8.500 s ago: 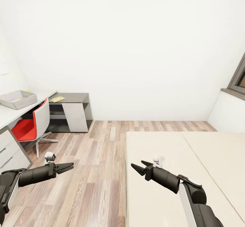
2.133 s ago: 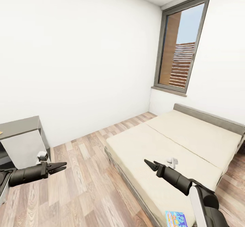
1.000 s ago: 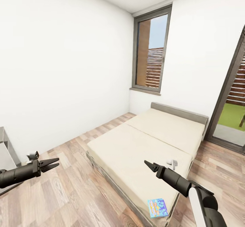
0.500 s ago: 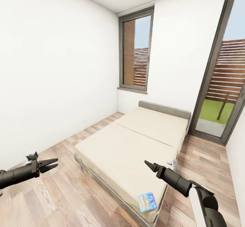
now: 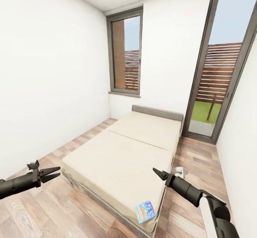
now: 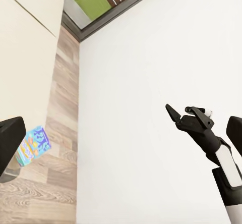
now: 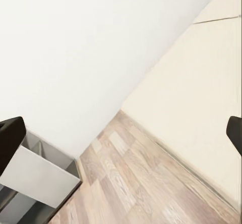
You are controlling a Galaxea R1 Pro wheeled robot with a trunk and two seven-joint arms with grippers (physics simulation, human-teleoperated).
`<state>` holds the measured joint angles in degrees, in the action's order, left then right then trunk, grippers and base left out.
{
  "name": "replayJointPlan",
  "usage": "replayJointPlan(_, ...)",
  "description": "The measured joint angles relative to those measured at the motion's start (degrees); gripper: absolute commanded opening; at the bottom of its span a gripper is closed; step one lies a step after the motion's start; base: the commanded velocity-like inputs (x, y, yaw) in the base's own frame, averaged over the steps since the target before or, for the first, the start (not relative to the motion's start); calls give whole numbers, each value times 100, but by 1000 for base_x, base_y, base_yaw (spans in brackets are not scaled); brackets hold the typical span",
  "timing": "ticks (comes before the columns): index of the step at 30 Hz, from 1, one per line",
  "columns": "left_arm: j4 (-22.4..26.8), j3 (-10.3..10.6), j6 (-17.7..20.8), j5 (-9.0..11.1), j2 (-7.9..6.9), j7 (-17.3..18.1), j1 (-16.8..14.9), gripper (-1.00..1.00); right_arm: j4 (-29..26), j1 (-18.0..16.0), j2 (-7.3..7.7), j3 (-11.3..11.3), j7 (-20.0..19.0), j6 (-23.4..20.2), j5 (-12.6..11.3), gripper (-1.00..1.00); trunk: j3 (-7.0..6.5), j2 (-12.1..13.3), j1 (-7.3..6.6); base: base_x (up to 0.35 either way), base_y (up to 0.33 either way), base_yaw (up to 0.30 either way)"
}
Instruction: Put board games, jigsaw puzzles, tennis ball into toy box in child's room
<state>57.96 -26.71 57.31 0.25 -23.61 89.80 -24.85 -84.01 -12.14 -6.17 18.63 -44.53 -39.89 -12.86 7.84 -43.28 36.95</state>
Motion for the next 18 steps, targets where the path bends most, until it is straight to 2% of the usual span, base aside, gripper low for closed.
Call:
replayJointPlan(8, -4, 0, 0, 6, -6, 0, 0, 100, 0, 0, 3, 5, -1, 0, -2, 100, 144, -321, 176, 168, 182, -279)
replayJointPlan(18, -6, 3, -3, 3, -16, -1, 0, 100, 6, 0, -1, -2, 3, -1, 2, 100, 331, -723, 397, 37, 36, -279)
